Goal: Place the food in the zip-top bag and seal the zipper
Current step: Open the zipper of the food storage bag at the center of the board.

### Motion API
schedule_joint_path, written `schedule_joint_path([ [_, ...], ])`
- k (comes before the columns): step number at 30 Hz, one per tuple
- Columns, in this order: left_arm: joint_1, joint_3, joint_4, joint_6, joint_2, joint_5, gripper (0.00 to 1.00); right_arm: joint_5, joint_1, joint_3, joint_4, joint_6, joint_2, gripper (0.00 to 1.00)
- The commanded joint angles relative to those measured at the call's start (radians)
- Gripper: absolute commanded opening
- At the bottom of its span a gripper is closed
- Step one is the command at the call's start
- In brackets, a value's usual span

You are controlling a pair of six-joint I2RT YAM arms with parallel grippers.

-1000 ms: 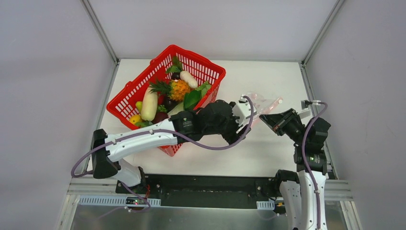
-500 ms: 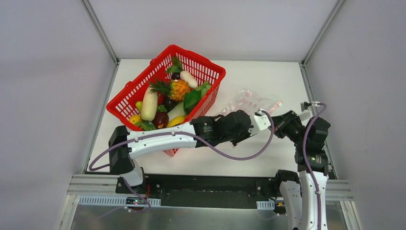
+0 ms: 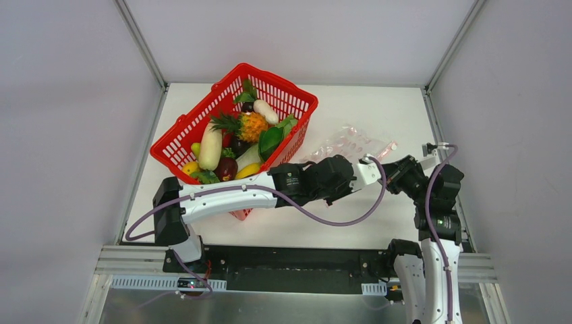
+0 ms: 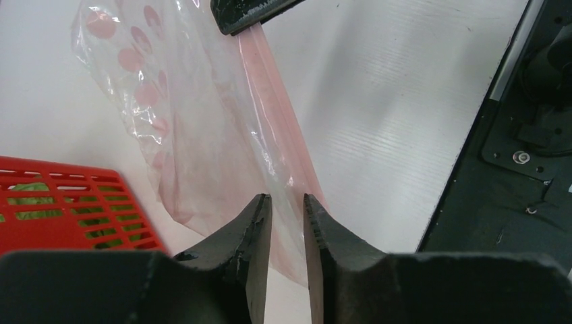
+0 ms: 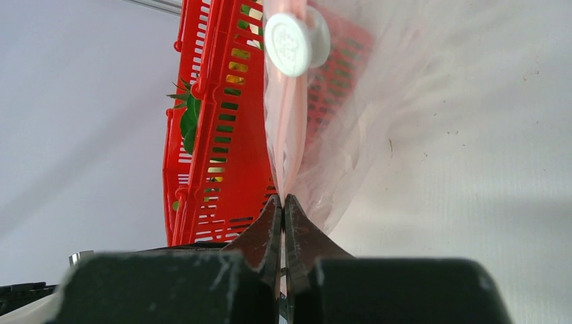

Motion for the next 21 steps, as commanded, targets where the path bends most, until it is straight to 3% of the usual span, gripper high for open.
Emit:
schedule_joint_path([
  [1,-0.005,-0.002,0.026,-0.003,-0.018,0.01,0.21,-0.026,0.006,-0.003,0.061,-0.001,0.004,0.0],
  [5,-0.004,0.007,0.025,-0.014,-0.004,0.004,0.0,-0.026,0.006,-0.01,0.067,-0.004,0.004,0.0],
  [16,0.022,-0.033,0.064,-0.049,-0.016,0.046,0.0,-0.05,0.006,-0.01,0.069,-0.032,0.001,0.01],
  [21,0.083,-0.107,0.152,-0.123,-0.058,0.183,0.0,-0.085,0.006,-0.021,0.083,-0.056,-0.001,0.11],
])
